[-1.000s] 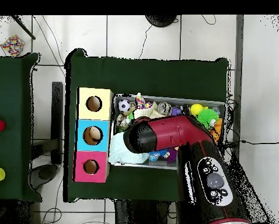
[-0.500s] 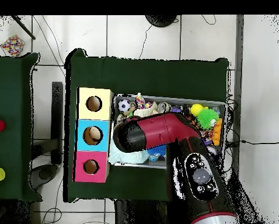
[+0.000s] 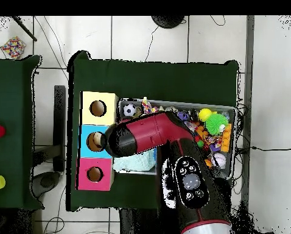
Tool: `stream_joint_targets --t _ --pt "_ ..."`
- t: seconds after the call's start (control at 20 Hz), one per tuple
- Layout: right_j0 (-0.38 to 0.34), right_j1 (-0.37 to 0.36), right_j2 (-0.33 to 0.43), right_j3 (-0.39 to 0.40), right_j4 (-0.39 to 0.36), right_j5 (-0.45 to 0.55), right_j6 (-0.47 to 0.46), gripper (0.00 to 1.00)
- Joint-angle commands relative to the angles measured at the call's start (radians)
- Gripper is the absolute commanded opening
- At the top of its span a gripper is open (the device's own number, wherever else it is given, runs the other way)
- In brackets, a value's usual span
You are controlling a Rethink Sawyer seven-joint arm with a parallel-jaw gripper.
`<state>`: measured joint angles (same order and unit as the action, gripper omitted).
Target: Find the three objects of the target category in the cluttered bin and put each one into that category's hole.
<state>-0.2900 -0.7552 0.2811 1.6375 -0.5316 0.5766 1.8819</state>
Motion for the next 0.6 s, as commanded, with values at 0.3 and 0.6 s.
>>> stream_joint_targets --t 0.3,0.6 --pt "0.028 -0.008 -0.049 -0.031 -0.011 -0.034 0.098 1.00" --pt "0.020 -0.007 -0.052 -0.005 0.027 -0.042 0.133 1.00"
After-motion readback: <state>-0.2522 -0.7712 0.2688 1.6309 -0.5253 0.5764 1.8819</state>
